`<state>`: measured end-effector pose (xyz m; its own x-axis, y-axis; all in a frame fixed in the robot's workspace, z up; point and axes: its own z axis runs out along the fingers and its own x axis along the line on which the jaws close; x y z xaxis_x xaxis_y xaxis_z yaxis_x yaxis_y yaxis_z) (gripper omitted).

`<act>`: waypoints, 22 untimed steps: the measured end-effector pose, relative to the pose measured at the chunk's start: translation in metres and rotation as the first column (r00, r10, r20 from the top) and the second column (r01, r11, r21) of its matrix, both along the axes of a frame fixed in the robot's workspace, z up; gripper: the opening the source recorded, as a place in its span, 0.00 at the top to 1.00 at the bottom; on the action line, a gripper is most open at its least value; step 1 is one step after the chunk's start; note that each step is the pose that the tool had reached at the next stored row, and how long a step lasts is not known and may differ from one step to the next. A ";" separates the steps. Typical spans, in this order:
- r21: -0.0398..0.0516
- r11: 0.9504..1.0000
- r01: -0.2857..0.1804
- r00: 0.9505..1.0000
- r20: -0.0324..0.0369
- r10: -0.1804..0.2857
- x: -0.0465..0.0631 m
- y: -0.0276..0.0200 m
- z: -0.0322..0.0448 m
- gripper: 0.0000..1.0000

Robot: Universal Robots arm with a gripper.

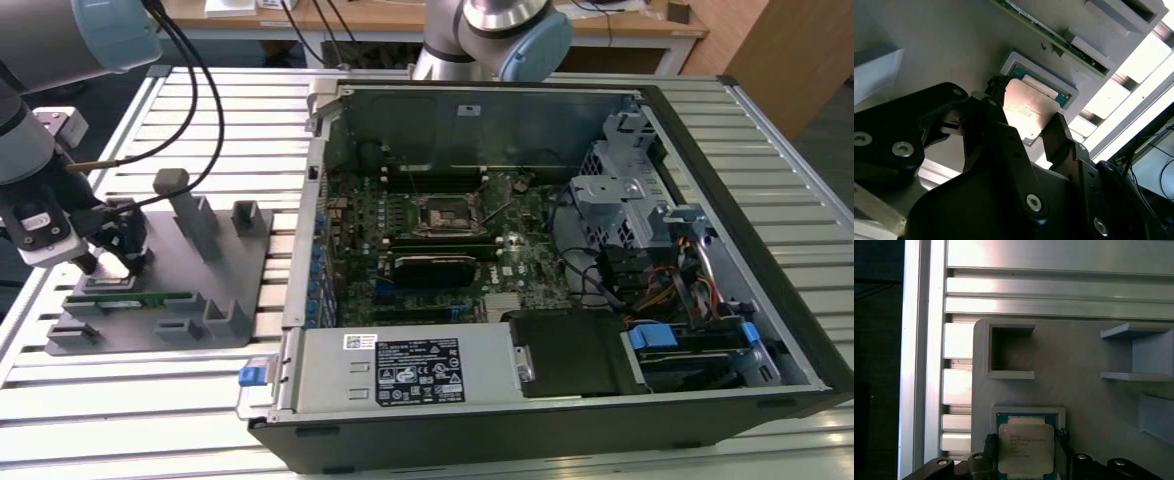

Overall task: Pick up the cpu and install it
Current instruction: 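Pick up the cpu and move it towards the insertion slot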

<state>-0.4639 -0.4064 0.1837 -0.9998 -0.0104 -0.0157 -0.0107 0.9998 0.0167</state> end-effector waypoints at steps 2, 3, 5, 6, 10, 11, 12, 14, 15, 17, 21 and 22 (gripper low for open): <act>0.000 1.000 0.000 1.000 0.000 0.000 0.000 0.0000 0.0001 0.46; 0.000 1.000 0.000 1.000 0.000 0.000 0.000 0.0000 0.0002 0.46; 0.000 1.000 0.000 1.000 0.000 0.000 0.000 0.0000 0.0003 0.45; 0.000 1.000 0.000 1.000 0.000 0.000 0.000 0.0000 0.0004 0.45; 0.000 1.000 0.000 1.000 0.001 0.000 0.000 0.0000 0.0012 0.39; 0.000 1.000 0.000 1.000 0.001 0.000 0.000 0.0000 0.0013 0.39; 0.000 1.000 0.000 1.000 0.001 0.000 0.000 0.0000 0.0015 0.39; 0.000 1.000 0.000 1.000 0.000 0.000 0.000 0.0000 0.0023 0.39; 0.000 1.000 0.000 1.000 0.001 0.000 0.000 0.0000 0.0027 0.39; 0.000 1.000 0.000 1.000 0.001 0.000 0.000 0.0000 0.0028 0.39; 0.000 1.000 0.000 1.000 0.001 0.000 0.000 0.0000 0.0031 0.40; 0.000 1.000 0.000 1.000 0.001 0.000 0.000 0.0000 0.0032 0.40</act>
